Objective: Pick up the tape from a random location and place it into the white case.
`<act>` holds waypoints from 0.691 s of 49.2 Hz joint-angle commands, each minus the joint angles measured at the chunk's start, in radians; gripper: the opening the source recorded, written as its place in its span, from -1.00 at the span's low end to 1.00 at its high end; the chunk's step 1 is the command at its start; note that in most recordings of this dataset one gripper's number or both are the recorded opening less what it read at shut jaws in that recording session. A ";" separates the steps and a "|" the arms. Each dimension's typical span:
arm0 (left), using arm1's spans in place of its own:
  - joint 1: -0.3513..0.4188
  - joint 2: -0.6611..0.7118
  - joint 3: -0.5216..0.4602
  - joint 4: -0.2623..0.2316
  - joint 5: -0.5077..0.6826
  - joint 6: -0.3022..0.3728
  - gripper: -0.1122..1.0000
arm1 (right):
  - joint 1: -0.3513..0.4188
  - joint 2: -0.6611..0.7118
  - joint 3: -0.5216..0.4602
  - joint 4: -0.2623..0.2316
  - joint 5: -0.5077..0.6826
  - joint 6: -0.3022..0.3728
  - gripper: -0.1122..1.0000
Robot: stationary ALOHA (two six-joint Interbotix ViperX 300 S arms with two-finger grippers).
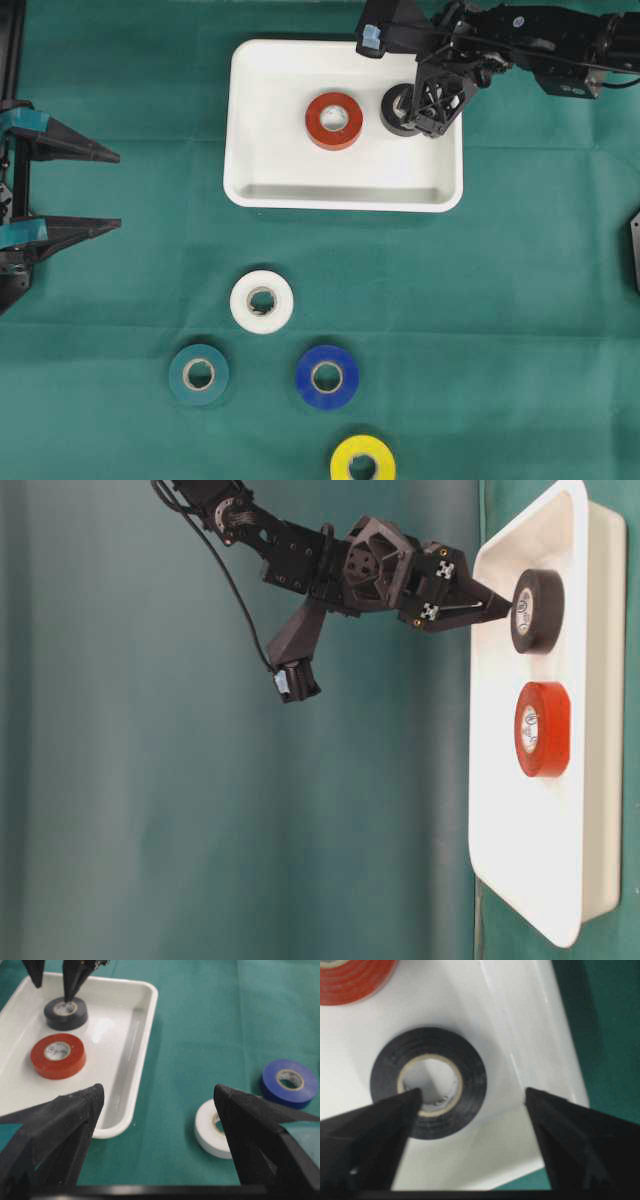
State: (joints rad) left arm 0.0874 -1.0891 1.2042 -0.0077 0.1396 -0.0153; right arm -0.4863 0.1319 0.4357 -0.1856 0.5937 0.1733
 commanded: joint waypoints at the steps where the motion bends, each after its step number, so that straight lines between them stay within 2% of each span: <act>1: 0.003 0.011 -0.020 -0.002 -0.006 -0.002 0.97 | -0.002 -0.054 -0.011 -0.008 -0.002 0.002 0.83; 7: 0.003 0.011 -0.020 -0.002 -0.006 -0.002 0.97 | -0.002 -0.086 -0.009 -0.011 0.000 0.002 0.73; 16: 0.002 0.011 -0.020 -0.002 -0.006 -0.002 0.97 | -0.002 -0.149 -0.011 -0.018 0.037 0.002 0.75; 26: 0.002 0.011 -0.020 -0.002 -0.006 -0.002 0.97 | -0.002 -0.249 -0.003 -0.057 0.098 0.002 0.75; 34: 0.002 0.011 -0.020 -0.002 -0.006 -0.002 0.97 | -0.002 -0.325 0.015 -0.066 0.106 0.003 0.75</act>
State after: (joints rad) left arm 0.0874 -1.0876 1.2042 -0.0061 0.1381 -0.0153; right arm -0.4863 -0.1427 0.4525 -0.2439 0.7041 0.1733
